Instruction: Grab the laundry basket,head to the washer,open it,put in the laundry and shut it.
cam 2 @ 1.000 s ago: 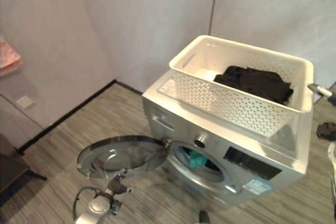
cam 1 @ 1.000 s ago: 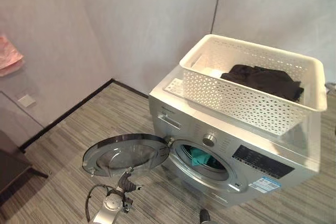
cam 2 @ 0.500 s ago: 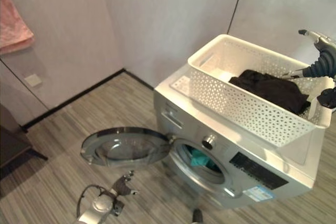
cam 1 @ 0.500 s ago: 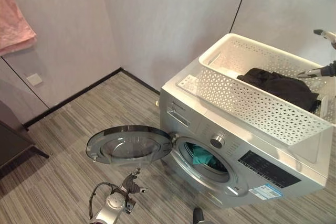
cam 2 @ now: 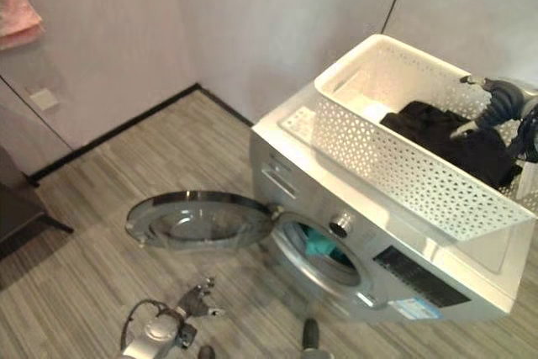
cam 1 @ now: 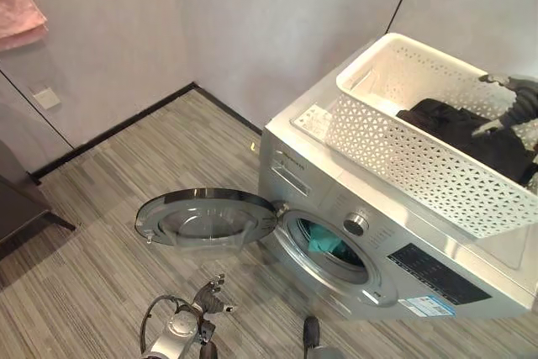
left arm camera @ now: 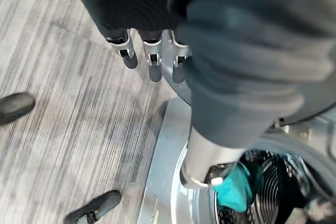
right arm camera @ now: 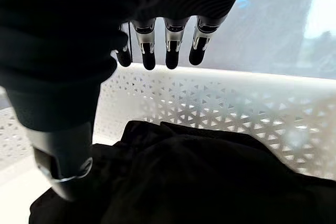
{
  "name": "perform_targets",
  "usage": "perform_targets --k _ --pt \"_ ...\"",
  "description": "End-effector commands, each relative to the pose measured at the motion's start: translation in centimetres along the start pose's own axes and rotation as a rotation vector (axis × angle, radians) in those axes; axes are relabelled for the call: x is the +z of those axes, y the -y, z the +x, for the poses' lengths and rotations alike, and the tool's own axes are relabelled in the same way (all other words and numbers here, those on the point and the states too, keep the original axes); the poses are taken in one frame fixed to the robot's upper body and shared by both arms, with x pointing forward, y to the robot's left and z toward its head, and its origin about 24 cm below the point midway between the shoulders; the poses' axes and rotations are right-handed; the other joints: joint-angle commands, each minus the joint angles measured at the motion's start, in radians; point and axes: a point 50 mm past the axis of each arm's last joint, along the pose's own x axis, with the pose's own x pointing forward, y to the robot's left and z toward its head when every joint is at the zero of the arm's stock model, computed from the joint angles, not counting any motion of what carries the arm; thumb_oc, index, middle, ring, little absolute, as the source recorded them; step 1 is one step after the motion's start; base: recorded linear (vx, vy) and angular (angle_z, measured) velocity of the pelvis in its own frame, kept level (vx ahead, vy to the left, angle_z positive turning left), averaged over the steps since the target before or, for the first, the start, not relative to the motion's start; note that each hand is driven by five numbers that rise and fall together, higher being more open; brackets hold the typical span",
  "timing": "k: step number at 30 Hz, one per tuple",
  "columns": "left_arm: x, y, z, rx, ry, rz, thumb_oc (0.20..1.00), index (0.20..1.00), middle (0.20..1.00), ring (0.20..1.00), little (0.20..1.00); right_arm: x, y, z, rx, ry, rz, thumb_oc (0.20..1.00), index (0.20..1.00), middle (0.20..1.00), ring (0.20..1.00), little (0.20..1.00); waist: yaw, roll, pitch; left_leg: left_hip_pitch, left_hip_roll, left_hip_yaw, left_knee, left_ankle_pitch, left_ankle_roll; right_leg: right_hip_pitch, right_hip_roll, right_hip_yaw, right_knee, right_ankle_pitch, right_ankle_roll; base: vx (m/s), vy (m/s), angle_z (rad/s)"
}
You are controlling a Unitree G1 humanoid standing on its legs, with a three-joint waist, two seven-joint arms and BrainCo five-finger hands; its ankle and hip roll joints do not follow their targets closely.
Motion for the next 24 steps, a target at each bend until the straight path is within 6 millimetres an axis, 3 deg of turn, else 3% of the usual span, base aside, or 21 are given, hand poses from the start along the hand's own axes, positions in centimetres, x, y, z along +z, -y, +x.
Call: perform_targets --k 1,7,15,17,24 --pt "1.9 -0.5 0.4 -0.014 0.075 0.054 1.0 1.0 1.0 1.0 1.0 0.0 4.3 -0.3 -0.12 -0.051 -0.042 1.0 1.0 1.0 1.0 1.0 0.047 -0.023 0.038 -0.004 0.044 0.033 0.007 -0.002 0.003 -0.031 -0.043 0.016 0.029 -0.054 0.054 0.0 0.0 0.0" --pt "1.8 -0.6 0.4 -0.024 0.069 0.071 1.0 1.0 1.0 1.0 1.0 -2.1 3.3 -0.1 -0.065 -0.163 -0.087 1.0 1.0 1.0 1.0 1.0 0.054 -0.01 0.06 -0.056 0.051 0.008 0.007 0.021 -0.002 -0.06 -0.04 0.007 0.028 -0.057 0.046 0.0 -0.032 0.16" --pt "2.4 -0.6 0.3 -0.044 0.101 0.097 1.0 1.0 1.0 1.0 1.0 -4.0 -1.3 -0.9 0.207 -0.217 -0.252 1.0 1.0 1.0 1.0 1.0 0.046 -0.001 0.082 -0.096 0.063 -0.004 0.007 0.036 -0.009 -0.094 -0.028 0.009 0.03 -0.063 0.04 0.01 -0.022 0.08" --pt "3.2 -0.6 0.3 -0.049 0.138 0.093 1.0 1.0 1.0 1.0 1.0 -6.2 -3.2 -1.4 0.305 -0.306 -0.297 1.0 1.0 1.0 1.0 1.0 0.044 0.007 0.092 -0.111 0.063 -0.008 0.007 0.042 -0.01 -0.106 -0.026 0.013 0.025 -0.061 0.041 0.0 -0.016 0.01" --pt "3.5 -0.7 0.2 -0.056 0.145 0.11 1.0 1.0 1.0 1.0 1.0 -10.3 -7.2 -2.8 0.444 -0.488 -0.278 1.0 1.0 1.0 1.0 1.0 0.045 0.025 0.102 -0.139 0.061 -0.018 0.007 0.053 -0.008 -0.125 -0.027 0.015 0.019 -0.058 0.04 -0.01 -0.018 0.04"
